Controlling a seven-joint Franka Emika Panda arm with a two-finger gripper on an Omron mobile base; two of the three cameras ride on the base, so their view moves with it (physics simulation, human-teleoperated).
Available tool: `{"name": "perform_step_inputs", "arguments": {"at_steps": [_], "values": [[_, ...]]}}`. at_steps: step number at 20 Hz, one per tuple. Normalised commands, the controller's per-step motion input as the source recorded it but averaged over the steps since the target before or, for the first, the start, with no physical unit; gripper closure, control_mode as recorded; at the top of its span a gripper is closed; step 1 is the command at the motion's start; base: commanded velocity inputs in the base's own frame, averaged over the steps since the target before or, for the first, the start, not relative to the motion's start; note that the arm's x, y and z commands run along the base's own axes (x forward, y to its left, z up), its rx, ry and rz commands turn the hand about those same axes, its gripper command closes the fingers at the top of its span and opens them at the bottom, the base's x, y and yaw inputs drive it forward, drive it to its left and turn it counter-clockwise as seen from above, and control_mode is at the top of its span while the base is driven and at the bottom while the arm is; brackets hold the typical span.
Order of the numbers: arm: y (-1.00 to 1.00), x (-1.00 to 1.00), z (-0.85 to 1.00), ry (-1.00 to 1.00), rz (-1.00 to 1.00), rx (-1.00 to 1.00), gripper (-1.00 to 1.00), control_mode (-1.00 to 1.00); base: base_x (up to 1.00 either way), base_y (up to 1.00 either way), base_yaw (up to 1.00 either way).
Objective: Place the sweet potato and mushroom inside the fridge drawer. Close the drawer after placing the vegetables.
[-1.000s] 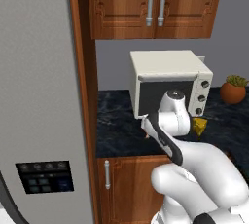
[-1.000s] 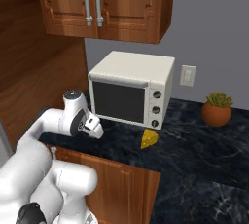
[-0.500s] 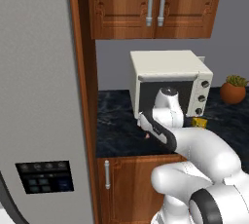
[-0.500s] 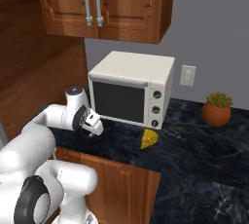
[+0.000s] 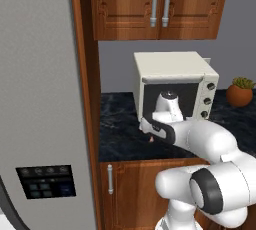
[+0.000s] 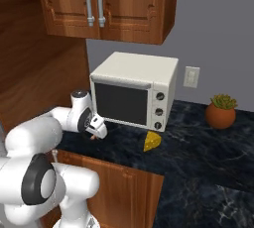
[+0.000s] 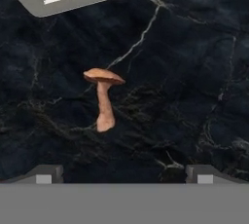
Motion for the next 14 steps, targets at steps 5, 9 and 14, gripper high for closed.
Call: {"name": "perform_step_inputs", "arguments": {"at_steps": [5, 9, 14], "values": [[0.00, 0.27, -0.23, 0.03, -0.04, 0.00, -1.00, -1.00, 0.00, 0.00, 0.00], [0.00, 0.28, -0.24, 0.03, -0.02, 0.00, -1.00, -1.00, 0.00, 0.00, 0.00], [0.00, 0.16, -0.28, 0.03, 0.00, 0.00, -1.00, -1.00, 0.00, 0.00, 0.00]]}}
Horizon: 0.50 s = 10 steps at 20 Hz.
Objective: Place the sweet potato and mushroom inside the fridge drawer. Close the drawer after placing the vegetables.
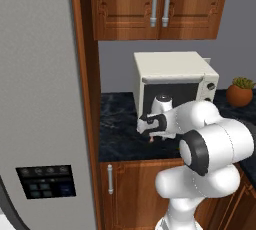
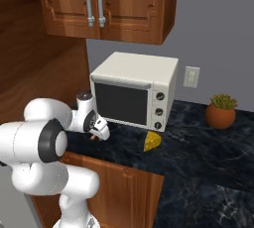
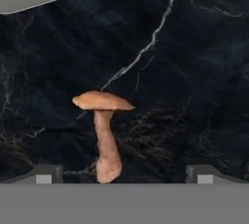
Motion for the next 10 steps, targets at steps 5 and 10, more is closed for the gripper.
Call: {"name": "perform_step_inputs", "arguments": {"at_steps": [5, 10], "values": [[0.00, 0.16, -0.27, 0.04, 0.00, 0.00, -1.00, -1.00, 0.00, 0.00, 0.00], [0.00, 0.17, -0.21, 0.05, 0.00, 0.00, -1.00, -1.00, 0.00, 0.00, 0.00]]}}
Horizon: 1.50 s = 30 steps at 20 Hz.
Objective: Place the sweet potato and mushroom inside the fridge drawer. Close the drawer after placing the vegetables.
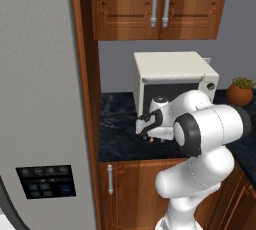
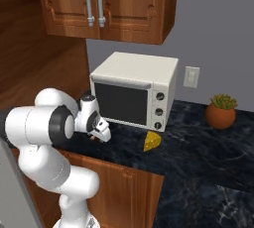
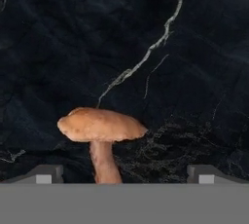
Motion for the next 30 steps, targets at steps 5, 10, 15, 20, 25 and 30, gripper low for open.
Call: {"name": "perform_step_inputs", "arguments": {"at_steps": [5, 10, 15, 20, 25, 30], "values": [[0.01, 0.23, -0.23, 0.08, 0.00, 0.00, -1.00, -1.00, 0.00, 0.00, 0.00], [0.02, 0.12, -0.29, 0.05, 0.00, 0.00, -1.00, -1.00, 0.00, 0.00, 0.00], [0.06, 0.00, -0.44, 0.00, 0.00, 0.00, -1.00, -1.00, 0.00, 0.00, 0.00], [0.08, 0.00, -0.61, 0.00, 0.00, 0.00, 1.00, -1.00, 0.00, 0.00, 0.00], [-0.01, -0.19, -0.37, -0.07, 0.00, 0.00, 1.00, -1.00, 0.00, 0.00, 0.00], [-0.05, -0.24, -0.01, -0.16, 0.00, 0.00, 1.00, -1.00, 0.00, 0.00, 0.00]]}}
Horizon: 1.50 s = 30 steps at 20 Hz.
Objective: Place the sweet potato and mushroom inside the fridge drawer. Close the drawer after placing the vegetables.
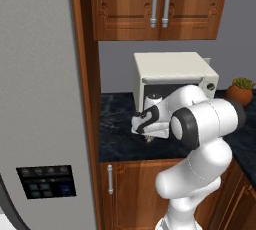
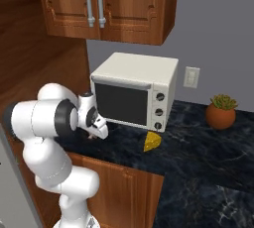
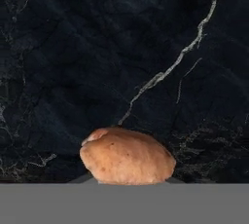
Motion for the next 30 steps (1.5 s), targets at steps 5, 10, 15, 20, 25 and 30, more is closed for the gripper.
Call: {"name": "perform_step_inputs", "arguments": {"at_steps": [5, 10, 15, 20, 25, 30], "values": [[-0.11, -0.61, 0.39, -0.23, 0.00, 0.00, 1.00, -1.00, 0.00, 0.00, 0.00], [-0.01, -0.86, 1.00, -0.27, 0.00, 0.00, 1.00, -1.00, 0.00, 0.00, 0.00], [0.00, -0.80, 1.00, -0.22, 0.00, 0.00, 1.00, -1.00, 0.00, 0.00, 0.00], [0.00, -0.87, 1.00, -0.16, 0.00, 0.00, 1.00, -1.00, 0.00, 0.00, 0.00], [0.00, -0.96, 1.00, -0.04, 0.00, 0.00, 1.00, -1.00, 0.00, 0.00, 0.00], [0.00, -0.97, 0.47, -0.03, 0.00, 0.00, 1.00, -1.00, 0.00, 0.00, 0.00]]}}
